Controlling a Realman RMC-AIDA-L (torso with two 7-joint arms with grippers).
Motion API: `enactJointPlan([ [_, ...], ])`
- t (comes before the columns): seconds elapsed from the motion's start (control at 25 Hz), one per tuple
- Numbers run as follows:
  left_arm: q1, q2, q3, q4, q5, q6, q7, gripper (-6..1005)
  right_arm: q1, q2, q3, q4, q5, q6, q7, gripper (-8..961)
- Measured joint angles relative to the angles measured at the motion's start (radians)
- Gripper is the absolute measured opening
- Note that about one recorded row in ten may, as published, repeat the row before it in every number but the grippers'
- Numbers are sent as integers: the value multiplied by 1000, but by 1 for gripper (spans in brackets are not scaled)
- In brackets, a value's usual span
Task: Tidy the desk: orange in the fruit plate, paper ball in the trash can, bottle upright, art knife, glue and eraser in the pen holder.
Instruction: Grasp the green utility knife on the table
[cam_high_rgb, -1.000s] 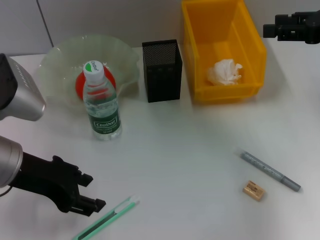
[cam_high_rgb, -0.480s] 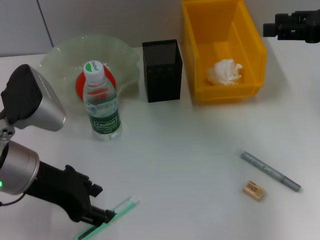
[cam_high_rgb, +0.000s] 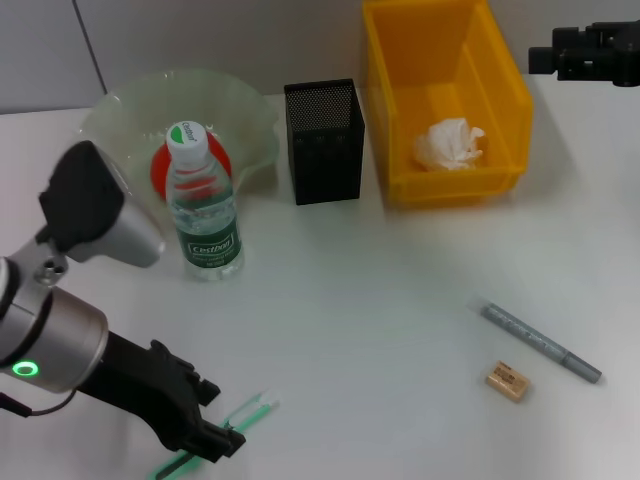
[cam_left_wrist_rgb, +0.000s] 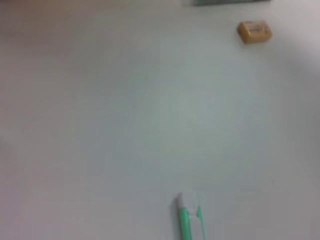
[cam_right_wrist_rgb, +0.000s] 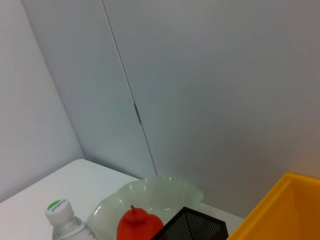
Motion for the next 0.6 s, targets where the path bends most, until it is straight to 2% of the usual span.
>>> enactJointPlan([
  [0.4, -4, -1, 9, -14, 1, -67, -34, 663, -1, 0, 0, -5, 1, 0, 0, 651],
  [0.6, -12, -2, 42, -27, 1, -95, -57, 663, 1, -1, 0, -6, 1, 0, 0, 651],
])
